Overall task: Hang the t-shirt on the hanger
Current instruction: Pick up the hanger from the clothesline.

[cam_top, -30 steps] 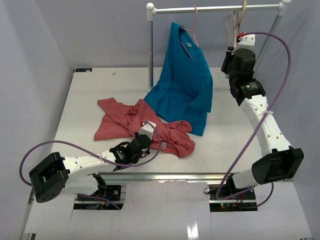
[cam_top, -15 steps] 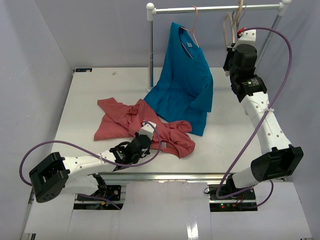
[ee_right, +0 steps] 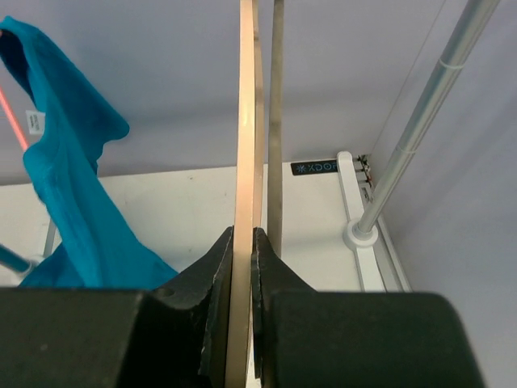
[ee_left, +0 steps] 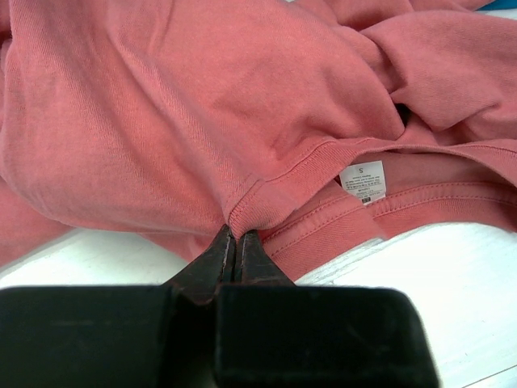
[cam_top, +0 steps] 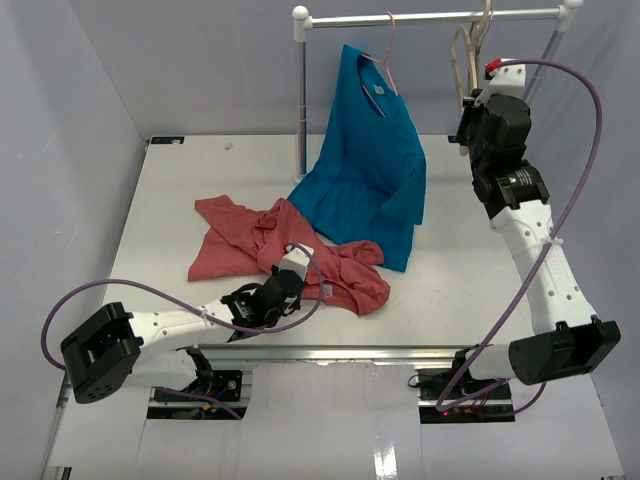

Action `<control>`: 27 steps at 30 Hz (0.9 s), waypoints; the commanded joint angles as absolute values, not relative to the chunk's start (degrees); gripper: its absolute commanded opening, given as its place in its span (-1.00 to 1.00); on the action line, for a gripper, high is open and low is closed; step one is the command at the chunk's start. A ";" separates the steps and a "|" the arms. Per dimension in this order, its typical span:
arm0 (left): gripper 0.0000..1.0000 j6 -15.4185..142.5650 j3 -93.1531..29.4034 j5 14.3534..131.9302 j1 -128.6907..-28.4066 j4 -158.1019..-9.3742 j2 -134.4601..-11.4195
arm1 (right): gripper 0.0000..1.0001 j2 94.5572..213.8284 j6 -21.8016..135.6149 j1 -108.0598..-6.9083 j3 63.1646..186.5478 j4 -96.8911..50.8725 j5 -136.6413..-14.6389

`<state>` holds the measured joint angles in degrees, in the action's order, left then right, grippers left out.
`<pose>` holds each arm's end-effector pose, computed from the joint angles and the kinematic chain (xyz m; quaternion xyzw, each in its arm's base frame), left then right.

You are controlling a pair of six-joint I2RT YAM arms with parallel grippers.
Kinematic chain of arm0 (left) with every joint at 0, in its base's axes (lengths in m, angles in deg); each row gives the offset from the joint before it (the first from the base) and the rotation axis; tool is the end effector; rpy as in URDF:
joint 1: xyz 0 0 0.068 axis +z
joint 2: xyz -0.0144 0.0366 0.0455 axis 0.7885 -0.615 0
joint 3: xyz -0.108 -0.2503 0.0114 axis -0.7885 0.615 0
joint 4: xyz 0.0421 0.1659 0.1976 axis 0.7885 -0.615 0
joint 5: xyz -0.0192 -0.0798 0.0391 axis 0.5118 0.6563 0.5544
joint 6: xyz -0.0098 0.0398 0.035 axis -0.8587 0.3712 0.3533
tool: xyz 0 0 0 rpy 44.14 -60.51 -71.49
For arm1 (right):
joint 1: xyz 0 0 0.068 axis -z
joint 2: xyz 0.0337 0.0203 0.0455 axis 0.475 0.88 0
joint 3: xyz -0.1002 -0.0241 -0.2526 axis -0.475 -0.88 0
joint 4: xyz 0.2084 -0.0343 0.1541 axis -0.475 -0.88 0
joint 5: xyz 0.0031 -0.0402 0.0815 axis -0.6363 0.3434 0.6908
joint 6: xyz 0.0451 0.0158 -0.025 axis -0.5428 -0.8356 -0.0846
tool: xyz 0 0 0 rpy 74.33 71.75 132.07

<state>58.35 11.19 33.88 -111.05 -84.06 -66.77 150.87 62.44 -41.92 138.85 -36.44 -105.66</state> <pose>0.1364 -0.1914 0.1836 0.2037 0.8511 -0.0681 0.4790 0.2932 0.0568 0.4766 0.0583 0.7169 -0.0507 0.6929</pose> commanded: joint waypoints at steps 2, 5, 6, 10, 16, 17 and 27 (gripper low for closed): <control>-1.00 57.75 9.18 33.55 -111.20 -83.64 -66.92 | -0.84 143.23 62.58 -41.85 133.40 -33.22 -103.38; -1.00 56.87 9.16 33.07 -111.20 -83.25 -66.88 | -0.84 139.03 62.49 -41.80 129.88 -33.80 -101.67; -1.00 56.69 9.18 33.38 -111.20 -82.89 -66.83 | -0.84 137.32 62.40 -41.80 128.64 -33.93 -101.30; -1.00 55.47 9.03 34.68 -111.20 -82.20 -66.62 | -0.84 132.17 60.88 -41.89 125.48 -35.71 -99.12; -1.00 53.76 6.70 34.06 -111.20 -84.02 -67.21 | -0.84 128.01 59.22 -42.39 127.07 -41.39 -98.03; -1.00 53.52 6.29 34.09 -111.20 -84.43 -67.17 | -0.84 127.08 59.18 -42.67 126.71 -41.39 -97.67; -1.00 51.70 1.80 36.05 -109.01 -89.33 -68.12 | -0.84 121.59 55.05 -43.12 128.85 -47.13 -88.06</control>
